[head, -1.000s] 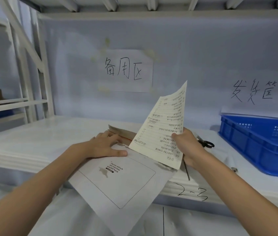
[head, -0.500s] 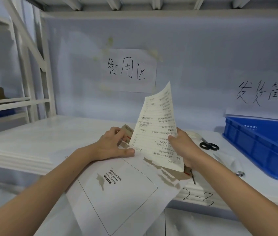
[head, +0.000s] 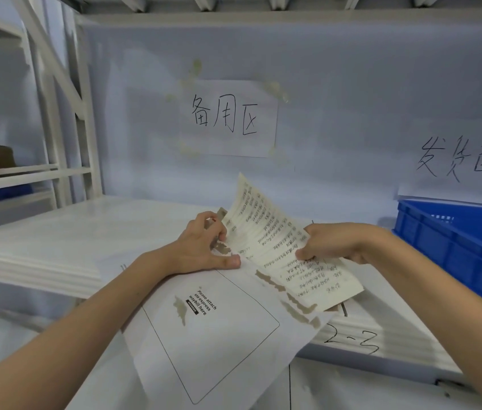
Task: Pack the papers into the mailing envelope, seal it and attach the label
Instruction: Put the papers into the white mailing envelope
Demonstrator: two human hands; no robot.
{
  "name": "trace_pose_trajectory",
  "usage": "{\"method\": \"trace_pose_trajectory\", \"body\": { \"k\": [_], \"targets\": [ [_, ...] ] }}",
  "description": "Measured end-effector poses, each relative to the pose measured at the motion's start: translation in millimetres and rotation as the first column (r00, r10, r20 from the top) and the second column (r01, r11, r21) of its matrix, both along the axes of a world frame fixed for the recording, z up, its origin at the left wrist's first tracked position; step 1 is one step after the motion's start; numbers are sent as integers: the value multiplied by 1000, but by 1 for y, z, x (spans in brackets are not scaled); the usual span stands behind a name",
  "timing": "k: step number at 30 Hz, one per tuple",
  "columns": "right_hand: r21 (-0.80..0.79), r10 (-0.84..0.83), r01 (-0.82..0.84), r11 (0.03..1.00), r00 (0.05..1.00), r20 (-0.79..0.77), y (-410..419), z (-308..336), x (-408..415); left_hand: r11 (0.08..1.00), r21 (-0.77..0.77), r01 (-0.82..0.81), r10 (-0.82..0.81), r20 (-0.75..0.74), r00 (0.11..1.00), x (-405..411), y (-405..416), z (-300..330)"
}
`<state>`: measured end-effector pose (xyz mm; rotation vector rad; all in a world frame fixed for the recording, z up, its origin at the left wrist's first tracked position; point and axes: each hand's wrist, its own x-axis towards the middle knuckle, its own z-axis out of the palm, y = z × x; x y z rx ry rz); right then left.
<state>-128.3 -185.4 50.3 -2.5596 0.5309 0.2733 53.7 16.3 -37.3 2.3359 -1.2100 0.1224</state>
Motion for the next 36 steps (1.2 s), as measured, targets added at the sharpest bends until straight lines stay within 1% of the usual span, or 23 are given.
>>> {"method": "trace_pose_trajectory", "body": {
  "k": [4, 7, 10, 12, 14, 16, 17, 19, 21, 22, 24, 25, 26, 27, 30, 33, 35, 36],
  "targets": [
    [-42, 76, -80, 996, 993, -88, 11, 11, 6, 1000, -11, -1, 1, 19, 1000, -2, -3, -1],
    [-72, 109, -118, 990, 987, -118, 26, 12, 21, 999, -36, -4, 4, 1, 1000, -1, -4, -3],
    [-8, 108, -110, 994, 986, -125, 32, 8, 37, 996, -88, -20, 17, -35, 999, 0, -3, -2],
    [97, 93, -85, 992, 993, -78, 32, 4, 45, 994, -109, -24, 17, -64, 998, 1, -3, -2],
    [203, 92, -101, 974, 994, 50, 32, 0, 50, 994, -106, -7, -5, -108, 994, -1, -3, 0],
    [233, 66, -109, 966, 980, 185, 34, -7, 52, 992, -122, 25, -45, -165, 985, -3, -2, 3],
    [230, 59, -110, 967, 975, 216, 35, -12, 52, 992, -121, 31, -51, -168, 984, -5, -1, 6],
    [242, 69, -116, 963, 978, 195, 32, -18, 55, 998, -60, 9, -16, -126, 992, -4, 5, 10],
    [284, 61, -93, 954, 991, 119, 27, -20, 56, 991, 101, -91, 102, -109, 989, -3, 19, 14],
    [295, 52, -78, 952, 994, 96, 24, -20, 56, 967, 206, -152, 173, -87, 981, -3, 28, 15],
    [297, 40, -60, 953, 997, 71, 21, -20, 57, 885, 405, -231, 271, -42, 962, -4, 43, 13],
    [298, 39, -56, 953, 997, 60, 21, -19, 58, 843, 473, -255, 306, -33, 951, -5, 49, 11],
    [307, 43, -55, 950, 998, 47, 19, -19, 59, 818, 510, -266, 327, -32, 945, -9, 52, 8],
    [321, 46, -54, 945, 998, 32, 19, -19, 61, 808, 521, -274, 334, -23, 942, -12, 54, 6],
    [350, 63, -57, 935, 998, -5, 25, -20, 66, 858, 422, -293, 331, -17, 943, -14, 51, -1],
    [378, 93, -76, 923, 995, -27, 40, -23, 73, 882, 363, -300, 323, -2, 947, -9, 47, -4],
    [459, 87, -56, 887, 995, -46, 47, -25, 77, 889, 347, -299, 321, -8, 947, -6, 46, -3],
    [537, 71, -28, 843, 996, -58, 48, -27, 77, 893, 343, -291, 318, -24, 948, -5, 47, -3]
  ]
}}
